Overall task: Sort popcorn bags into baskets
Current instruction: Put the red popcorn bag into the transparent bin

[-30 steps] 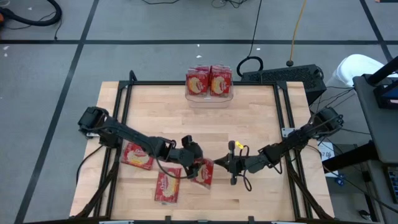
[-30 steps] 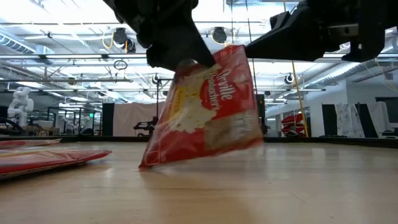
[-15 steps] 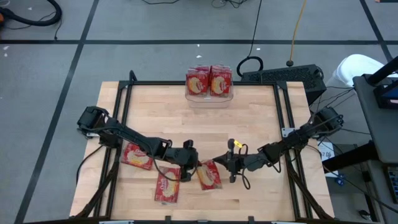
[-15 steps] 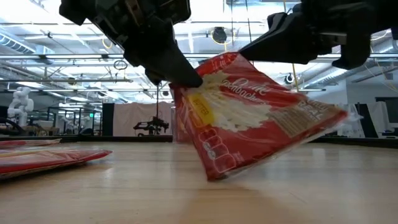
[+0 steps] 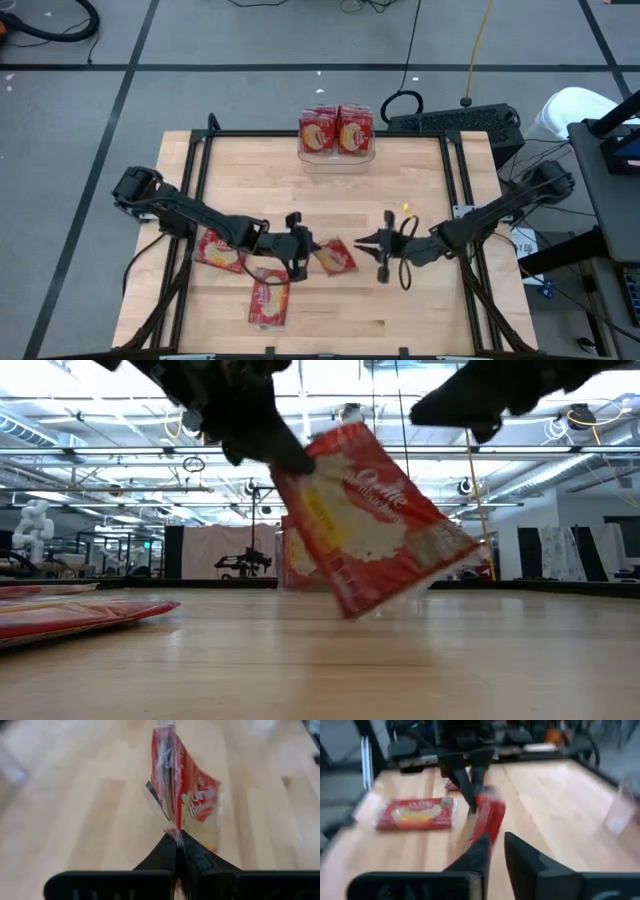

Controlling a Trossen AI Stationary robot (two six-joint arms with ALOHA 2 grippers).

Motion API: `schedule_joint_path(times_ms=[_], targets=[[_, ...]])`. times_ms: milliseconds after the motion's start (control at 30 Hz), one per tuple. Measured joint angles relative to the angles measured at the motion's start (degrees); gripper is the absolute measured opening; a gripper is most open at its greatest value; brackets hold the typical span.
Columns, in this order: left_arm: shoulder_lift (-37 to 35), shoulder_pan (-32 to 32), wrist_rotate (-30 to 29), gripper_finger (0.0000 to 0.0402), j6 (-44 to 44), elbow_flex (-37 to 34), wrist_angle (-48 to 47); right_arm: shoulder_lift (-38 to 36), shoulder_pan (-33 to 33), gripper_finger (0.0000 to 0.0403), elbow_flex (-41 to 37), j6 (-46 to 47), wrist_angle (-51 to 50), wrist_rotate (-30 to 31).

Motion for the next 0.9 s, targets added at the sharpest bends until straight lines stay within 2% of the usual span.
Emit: schedule_joint_path(times_ms=[67, 167, 267, 367, 600, 733, 900], targets=[[-1.9, -0.2, -3.8, 0.0005, 0.5, 0.0, -1.6, -3.5, -1.0, 0.0070, 2.0, 6.1, -6.9, -1.5], [-3.3, -0.6, -10.4, 0.0006, 2.2, 0.1, -0.9, -6.3, -2.8, 0.0098, 7.7, 10.0, -18.3, -3.2], [-4.1, -0.6, -14.8, 0.0004, 8.1, 0.1, -1.1, -5.2, -5.5, 0.0122, 15.0, 8.6, -29.1, -3.3], [-4.1, 0.0, -16.1, 0.0005, 12.2, 1.5, -0.4, -2.3, -8.5, 0.0143, 21.7, 5.8, -36.8, -4.2], [-4.1, 0.8, -16.2, 0.0004, 13.2, 3.8, -4.6, 5.1, -13.4, 0.0187, 33.4, -2.8, -41.2, -12.3], [-3.8, 2.4, -16.2, 0.0005, 12.6, 3.9, -9.1, 7.9, -14.8, 0.0200, 35.0, -7.1, -41.5, -14.5], [-3.1, 4.8, -16.2, 0.0005, 13.6, 3.9, -13.4, 9.8, -17.4, 0.0207, 35.2, -5.8, -42.0, -16.4]])
